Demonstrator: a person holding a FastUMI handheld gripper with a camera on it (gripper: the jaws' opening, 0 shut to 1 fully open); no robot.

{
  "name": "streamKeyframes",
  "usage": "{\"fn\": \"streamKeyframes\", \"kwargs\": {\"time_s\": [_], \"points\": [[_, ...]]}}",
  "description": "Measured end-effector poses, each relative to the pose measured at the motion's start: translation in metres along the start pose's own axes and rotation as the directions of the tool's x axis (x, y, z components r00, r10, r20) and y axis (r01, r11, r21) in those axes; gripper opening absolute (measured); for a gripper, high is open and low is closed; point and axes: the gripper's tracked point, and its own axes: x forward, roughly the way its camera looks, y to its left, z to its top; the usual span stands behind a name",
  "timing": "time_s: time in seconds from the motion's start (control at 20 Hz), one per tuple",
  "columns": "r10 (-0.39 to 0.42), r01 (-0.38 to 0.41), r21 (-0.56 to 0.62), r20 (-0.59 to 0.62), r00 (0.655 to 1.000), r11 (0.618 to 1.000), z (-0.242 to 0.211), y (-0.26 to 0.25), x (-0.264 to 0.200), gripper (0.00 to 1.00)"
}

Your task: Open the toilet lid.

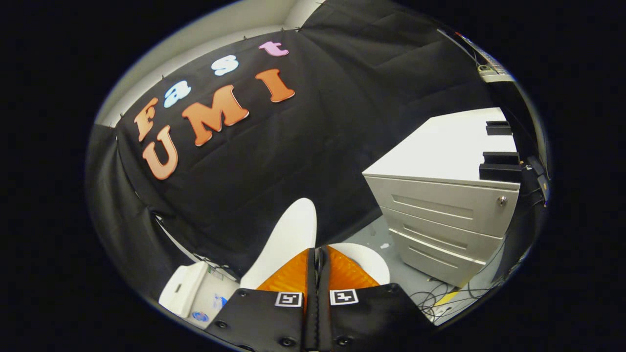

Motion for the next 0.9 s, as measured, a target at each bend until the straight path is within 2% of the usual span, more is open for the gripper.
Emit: {"fn": "streamKeyframes", "kwargs": {"time_s": [0.1, 0.25, 0.4, 0.5, 0.55, 0.6, 0.65, 0.7, 0.8, 0.9], "points": [[0.006, -0.006, -0.035, -0.013, 1.0, 0.999, -0.011, -0.014, 0.006, 0.07], [-0.035, 0.027, -0.13, -0.064, 0.997, 0.991, -0.031, -0.047, 0.016, 0.07], [-0.023, 0.015, -0.12, -0.059, 0.998, 0.993, -0.02, -0.042, 0.017, 0.07], [-0.057, 0.049, -0.115, -0.068, 0.996, 0.992, -0.027, -0.051, 0.02, 0.07], [-0.092, 0.068, -0.154, -0.152, 0.984, 0.986, -0.039, -0.054, 0.006, 0.07], [-0.083, 0.056, -0.237, -0.105, 0.991, 0.97, -0.041, -0.055, 0.018, 0.07], [-0.083, 0.043, -0.3, -0.123, 0.989, 0.953, -0.039, -0.049, 0.015, 0.07], [-0.07, 0.027, -0.306, -0.131, 0.989, 0.952, -0.037, -0.044, 0.011, 0.07], [-0.02, 0.002, -0.233, -0.075, 0.997, 0.972, -0.022, -0.023, 0.008, 0.08], [-0.019, 0.01, -0.247, -0.035, 0.999, 0.969, -0.01, 0.003, -0.001, 0.07]]}}
